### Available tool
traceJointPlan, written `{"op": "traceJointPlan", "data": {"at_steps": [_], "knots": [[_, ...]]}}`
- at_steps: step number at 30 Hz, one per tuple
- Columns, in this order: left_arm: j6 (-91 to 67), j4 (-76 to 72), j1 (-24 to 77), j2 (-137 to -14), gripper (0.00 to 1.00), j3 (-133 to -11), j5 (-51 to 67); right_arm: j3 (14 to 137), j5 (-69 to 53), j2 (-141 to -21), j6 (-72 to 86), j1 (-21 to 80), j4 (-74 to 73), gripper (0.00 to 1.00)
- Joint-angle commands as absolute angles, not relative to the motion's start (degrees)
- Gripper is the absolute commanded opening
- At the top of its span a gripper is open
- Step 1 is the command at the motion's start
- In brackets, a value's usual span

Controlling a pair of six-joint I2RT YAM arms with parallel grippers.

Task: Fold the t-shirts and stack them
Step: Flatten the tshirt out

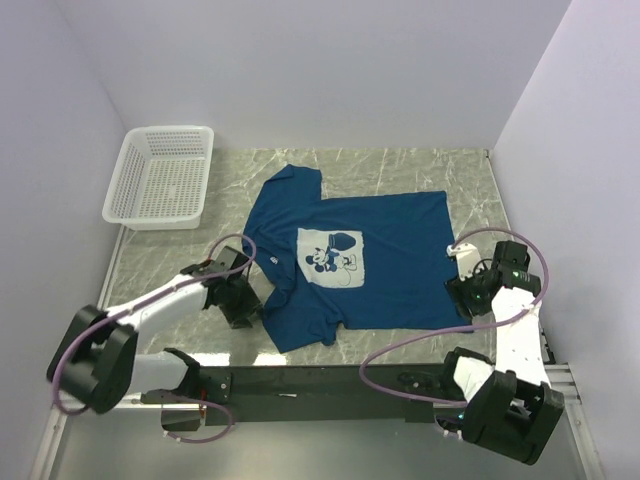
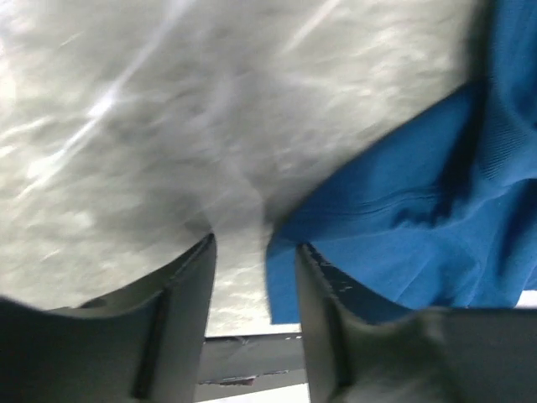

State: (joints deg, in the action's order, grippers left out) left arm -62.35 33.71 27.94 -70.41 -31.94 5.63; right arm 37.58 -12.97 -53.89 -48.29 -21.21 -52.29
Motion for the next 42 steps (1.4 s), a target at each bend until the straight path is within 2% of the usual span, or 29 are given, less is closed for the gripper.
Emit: {"op": "traceJointPlan", "data": {"at_steps": [1,3,10,19,20,22,23,25,30,34,37,42], "knots": [[-58.29,30.15,29.18,-75.49,0.46,-34.36,4.82,39.29,-21.79,-56.41,-50.71,-21.45,-53.44,0.68],[-57.31,31.20,30.05,-76.90,0.47,-35.33,5.62,39.20,-22.15,-58.26,-50.45,-21.45,-51.87,0.68],[-55.55,34.63,30.32,-69.96,0.48,-35.51,2.28,39.72,-24.78,-64.85,-49.22,-21.53,-48.17,0.68],[-53.00,27.87,30.32,-78.57,0.45,-34.10,8.96,41.57,-26.63,-68.73,-48.78,-21.53,-47.29,0.68],[-52.65,27.34,30.32,-78.84,0.42,-34.01,9.66,41.49,-26.28,-68.82,-48.95,-21.53,-46.76,0.68],[-52.56,27.16,30.32,-78.84,0.26,-34.01,10.46,41.05,-25.23,-69.43,-49.04,-21.62,-45.97,0.68],[-52.56,27.25,30.32,-78.58,0.05,-33.84,10.81,40.78,-24.79,-69.87,-48.87,-21.80,-45.18,0.68],[-53.17,28.12,30.32,-77.09,0.00,-33.40,10.72,41.13,-24.17,-70.66,-48.52,-22.06,-44.65,0.68],[-57.73,38.13,27.78,-67.96,0.00,-32.08,8.00,43.33,-22.33,-74.26,-46.15,-23.11,-42.28,0.66],[-64.76,47.44,22.51,-50.68,0.00,-28.48,7.90,45.52,-22.24,-76.29,-45.35,-23.99,-41.57,0.66],[-68.38,49.13,22.06,-43.88,0.00,-27.60,11.41,46.93,-22.85,-77.52,-44.91,-24.08,-41.40,0.66],[-67.41,53.61,21.71,-45.17,0.01,-30.40,8.80,49.48,-24.26,-79.80,-44.38,-24.08,-42.36,0.66]]}}
